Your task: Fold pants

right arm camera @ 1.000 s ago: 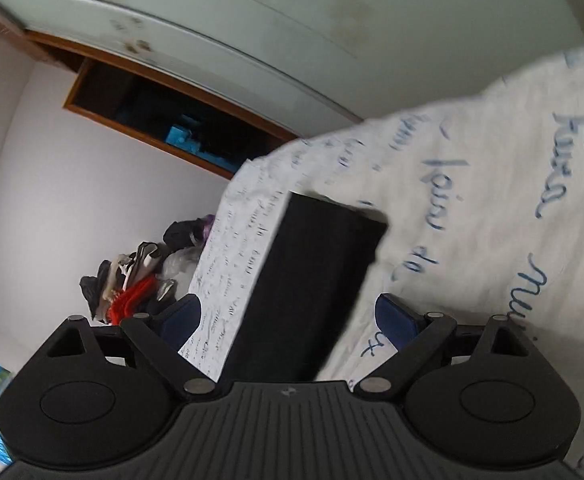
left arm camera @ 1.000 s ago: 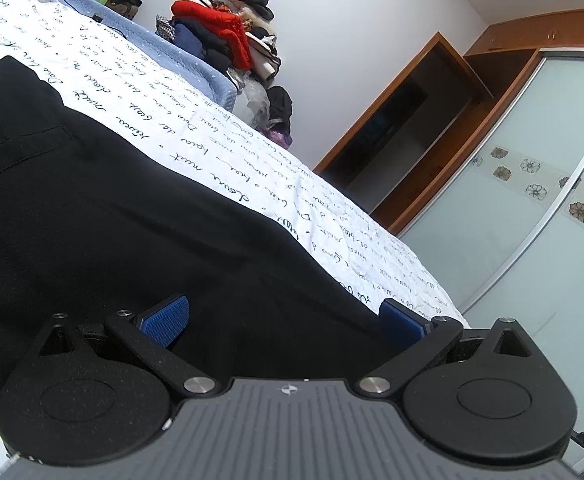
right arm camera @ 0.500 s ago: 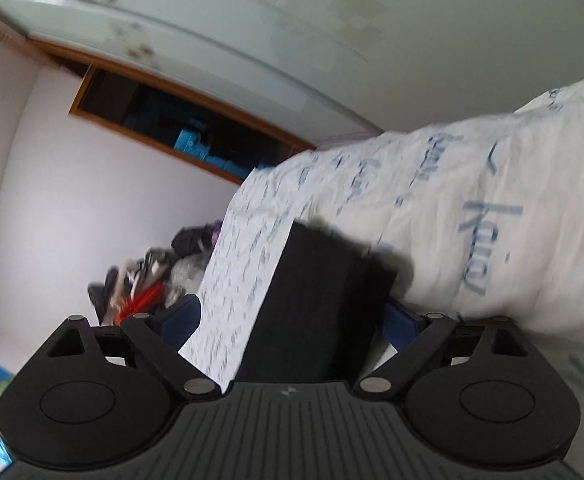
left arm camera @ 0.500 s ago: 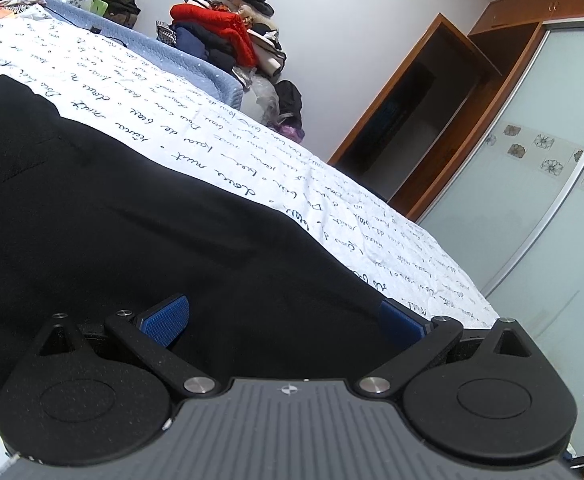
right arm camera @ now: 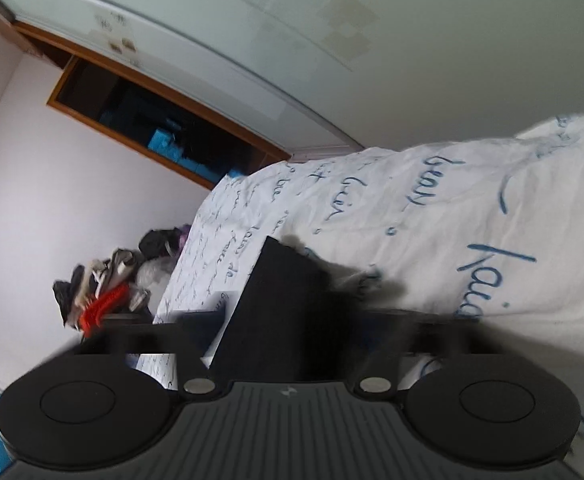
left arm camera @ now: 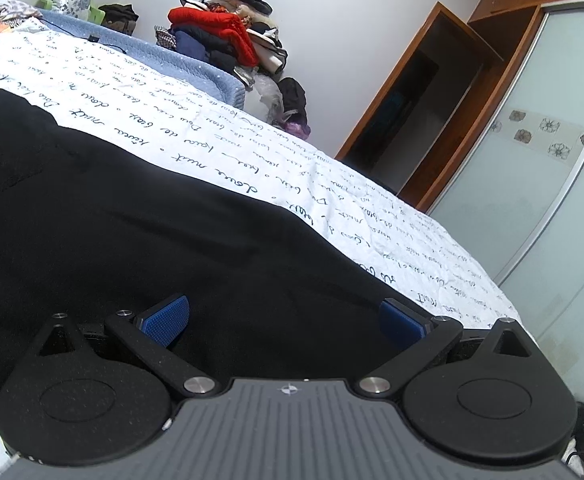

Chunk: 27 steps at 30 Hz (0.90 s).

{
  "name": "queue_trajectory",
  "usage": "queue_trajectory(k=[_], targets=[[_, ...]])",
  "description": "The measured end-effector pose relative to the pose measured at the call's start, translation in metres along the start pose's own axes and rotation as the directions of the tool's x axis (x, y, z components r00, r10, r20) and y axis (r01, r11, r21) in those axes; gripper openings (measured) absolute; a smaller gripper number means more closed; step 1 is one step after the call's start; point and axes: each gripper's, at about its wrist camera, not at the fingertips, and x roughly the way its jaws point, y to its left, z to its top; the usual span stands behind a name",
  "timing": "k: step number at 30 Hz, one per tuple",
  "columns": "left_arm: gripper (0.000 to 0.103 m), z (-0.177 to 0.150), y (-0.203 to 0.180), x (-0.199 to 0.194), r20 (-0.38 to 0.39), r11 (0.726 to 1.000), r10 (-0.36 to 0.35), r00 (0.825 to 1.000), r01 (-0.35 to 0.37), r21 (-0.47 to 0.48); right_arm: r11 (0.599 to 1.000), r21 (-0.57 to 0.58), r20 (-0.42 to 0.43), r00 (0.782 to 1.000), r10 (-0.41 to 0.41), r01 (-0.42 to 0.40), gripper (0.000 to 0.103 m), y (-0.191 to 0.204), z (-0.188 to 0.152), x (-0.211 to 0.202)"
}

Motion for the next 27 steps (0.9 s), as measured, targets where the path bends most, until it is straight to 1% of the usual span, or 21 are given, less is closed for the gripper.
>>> queue_trajectory(k=[1, 2, 3, 5, 7, 8, 9, 10, 11, 12, 14, 15, 16, 17, 19, 20, 22, 23, 24, 26, 27], targets=[[0.102, -0.001, -0.003, 0.0, -0.001, 1.0, 0.004, 1.0, -0.004, 0.002, 0.999, 0.041, -0.02, 1.0, 0.007, -0.006, 0.004, -0.012, -0.002, 0.004], [0.102, 0.0, -0.004, -0.001, -0.004, 1.0, 0.011, 1.0, -0.011, 0.007, 0.997, 0.057, -0.007, 0.999, 0.043, -0.042, 0.005, -0.023, -0.005, 0.005], [0.102, 0.001, -0.007, -0.001, -0.013, 1.0, 0.023, 1.0, -0.023, 0.016, 0.997, 0.051, 0.005, 0.998, 0.065, -0.065, 0.006, -0.024, -0.006, 0.002], [0.101, 0.005, -0.021, -0.004, -0.056, 0.998, 0.057, 0.997, -0.055, 0.036, 0.998, 0.013, 0.014, 0.998, 0.057, -0.057, 0.006, -0.02, -0.009, -0.002], [0.101, 0.013, -0.046, -0.007, -0.112, 0.997, -0.011, 0.994, 0.019, 0.073, 0.998, -0.04, 0.02, 0.999, 0.047, -0.046, 0.006, -0.013, -0.013, -0.004], [0.101, 0.018, -0.065, -0.009, -0.127, 0.992, -0.052, 0.991, 0.066, 0.112, 0.994, -0.103, 0.033, 0.999, 0.038, -0.035, 0.006, -0.005, -0.016, -0.008], [0.101, 0.022, -0.09, -0.011, -0.129, 0.98, -0.084, 0.988, 0.105, 0.171, 0.98, -0.2, 0.057, 0.998, 0.027, -0.015, 0.006, 0.009, -0.022, -0.012], [0.101, 0.025, -0.116, -0.012, -0.125, 0.962, -0.11, 0.986, 0.137, 0.237, 0.948, -0.318, 0.072, 0.997, 0.02, 0.004, 0.006, 0.025, -0.03, -0.015], [0.101, 0.027, -0.146, -0.011, -0.132, 0.936, -0.137, 0.982, 0.172, 0.306, 0.902, -0.429, 0.095, 0.995, 0.003, 0.038, 0.006, 0.041, -0.042, -0.015], [0.101, 0.028, -0.172, -0.007, -0.156, 0.911, -0.162, 0.975, 0.208, 0.356, 0.842, -0.534, 0.128, 0.992, -0.011, 0.079, 0.006, 0.056, -0.057, -0.016], [0.101, 0.029, -0.225, 0.01, -0.249, 0.863, -0.22, 0.943, 0.307, 0.402, 0.716, -0.685, 0.18, 0.984, -0.016, 0.137, 0.006, 0.078, -0.084, -0.017], [0.101, 0.028, -0.25, 0.021, -0.309, 0.846, -0.246, 0.919, 0.359, 0.394, 0.669, -0.727, 0.195, 0.981, -0.014, 0.154, 0.006, 0.084, -0.094, -0.018], [0.101, 0.025, -0.273, 0.034, -0.381, 0.835, -0.263, 0.886, 0.407, 0.37, 0.644, -0.748, 0.202, 0.979, -0.009, 0.16, 0.006, 0.088, -0.099, -0.019], [0.101, 0.02, -0.295, 0.048, -0.446, 0.829, -0.269, 0.854, 0.441, 0.345, 0.639, -0.752, 0.204, 0.979, -0.004, 0.16, 0.006, 0.088, -0.1, -0.021], [0.099, 0.005, -0.335, 0.068, -0.539, 0.808, -0.271, 0.798, 0.493, 0.324, 0.667, -0.73, 0.197, 0.98, -0.004, 0.149, 0.006, 0.084, -0.095, -0.023], [0.099, -0.006, -0.356, 0.075, -0.571, 0.784, -0.269, 0.775, 0.521, 0.338, 0.683, -0.716, 0.192, 0.981, -0.007, 0.145, 0.006, 0.083, -0.09, -0.023], [0.099, -0.027, -0.393, 0.086, -0.615, 0.725, -0.234, 0.753, 0.557, 0.406, 0.69, -0.711, 0.185, 0.983, -0.001, 0.134, 0.006, 0.082, -0.089, -0.022], [0.099, -0.038, -0.409, 0.091, -0.628, 0.701, -0.206, 0.75, 0.561, 0.44, 0.68, -0.721, 0.182, 0.983, 0.001, 0.133, 0.007, 0.084, -0.091, -0.021], [0.099, -0.049, -0.422, 0.095, -0.631, 0.68, -0.179, 0.755, 0.559, 0.475, 0.664, -0.735, 0.183, 0.983, 0.002, 0.136, 0.007, 0.086, -0.094, -0.021], [0.098, -0.064, -0.439, 0.104, -0.617, 0.638, -0.127, 0.776, 0.541, 0.549, 0.635, -0.76, 0.186, 0.983, 0.006, 0.139, 0.007, 0.092, -0.1, -0.018], [0.098, -0.071, -0.443, 0.108, -0.606, 0.63, -0.104, 0.789, 0.524, 0.574, 0.629, -0.765, 0.186, 0.983, 0.009, 0.138, 0.007, 0.092, -0.101, -0.018]])
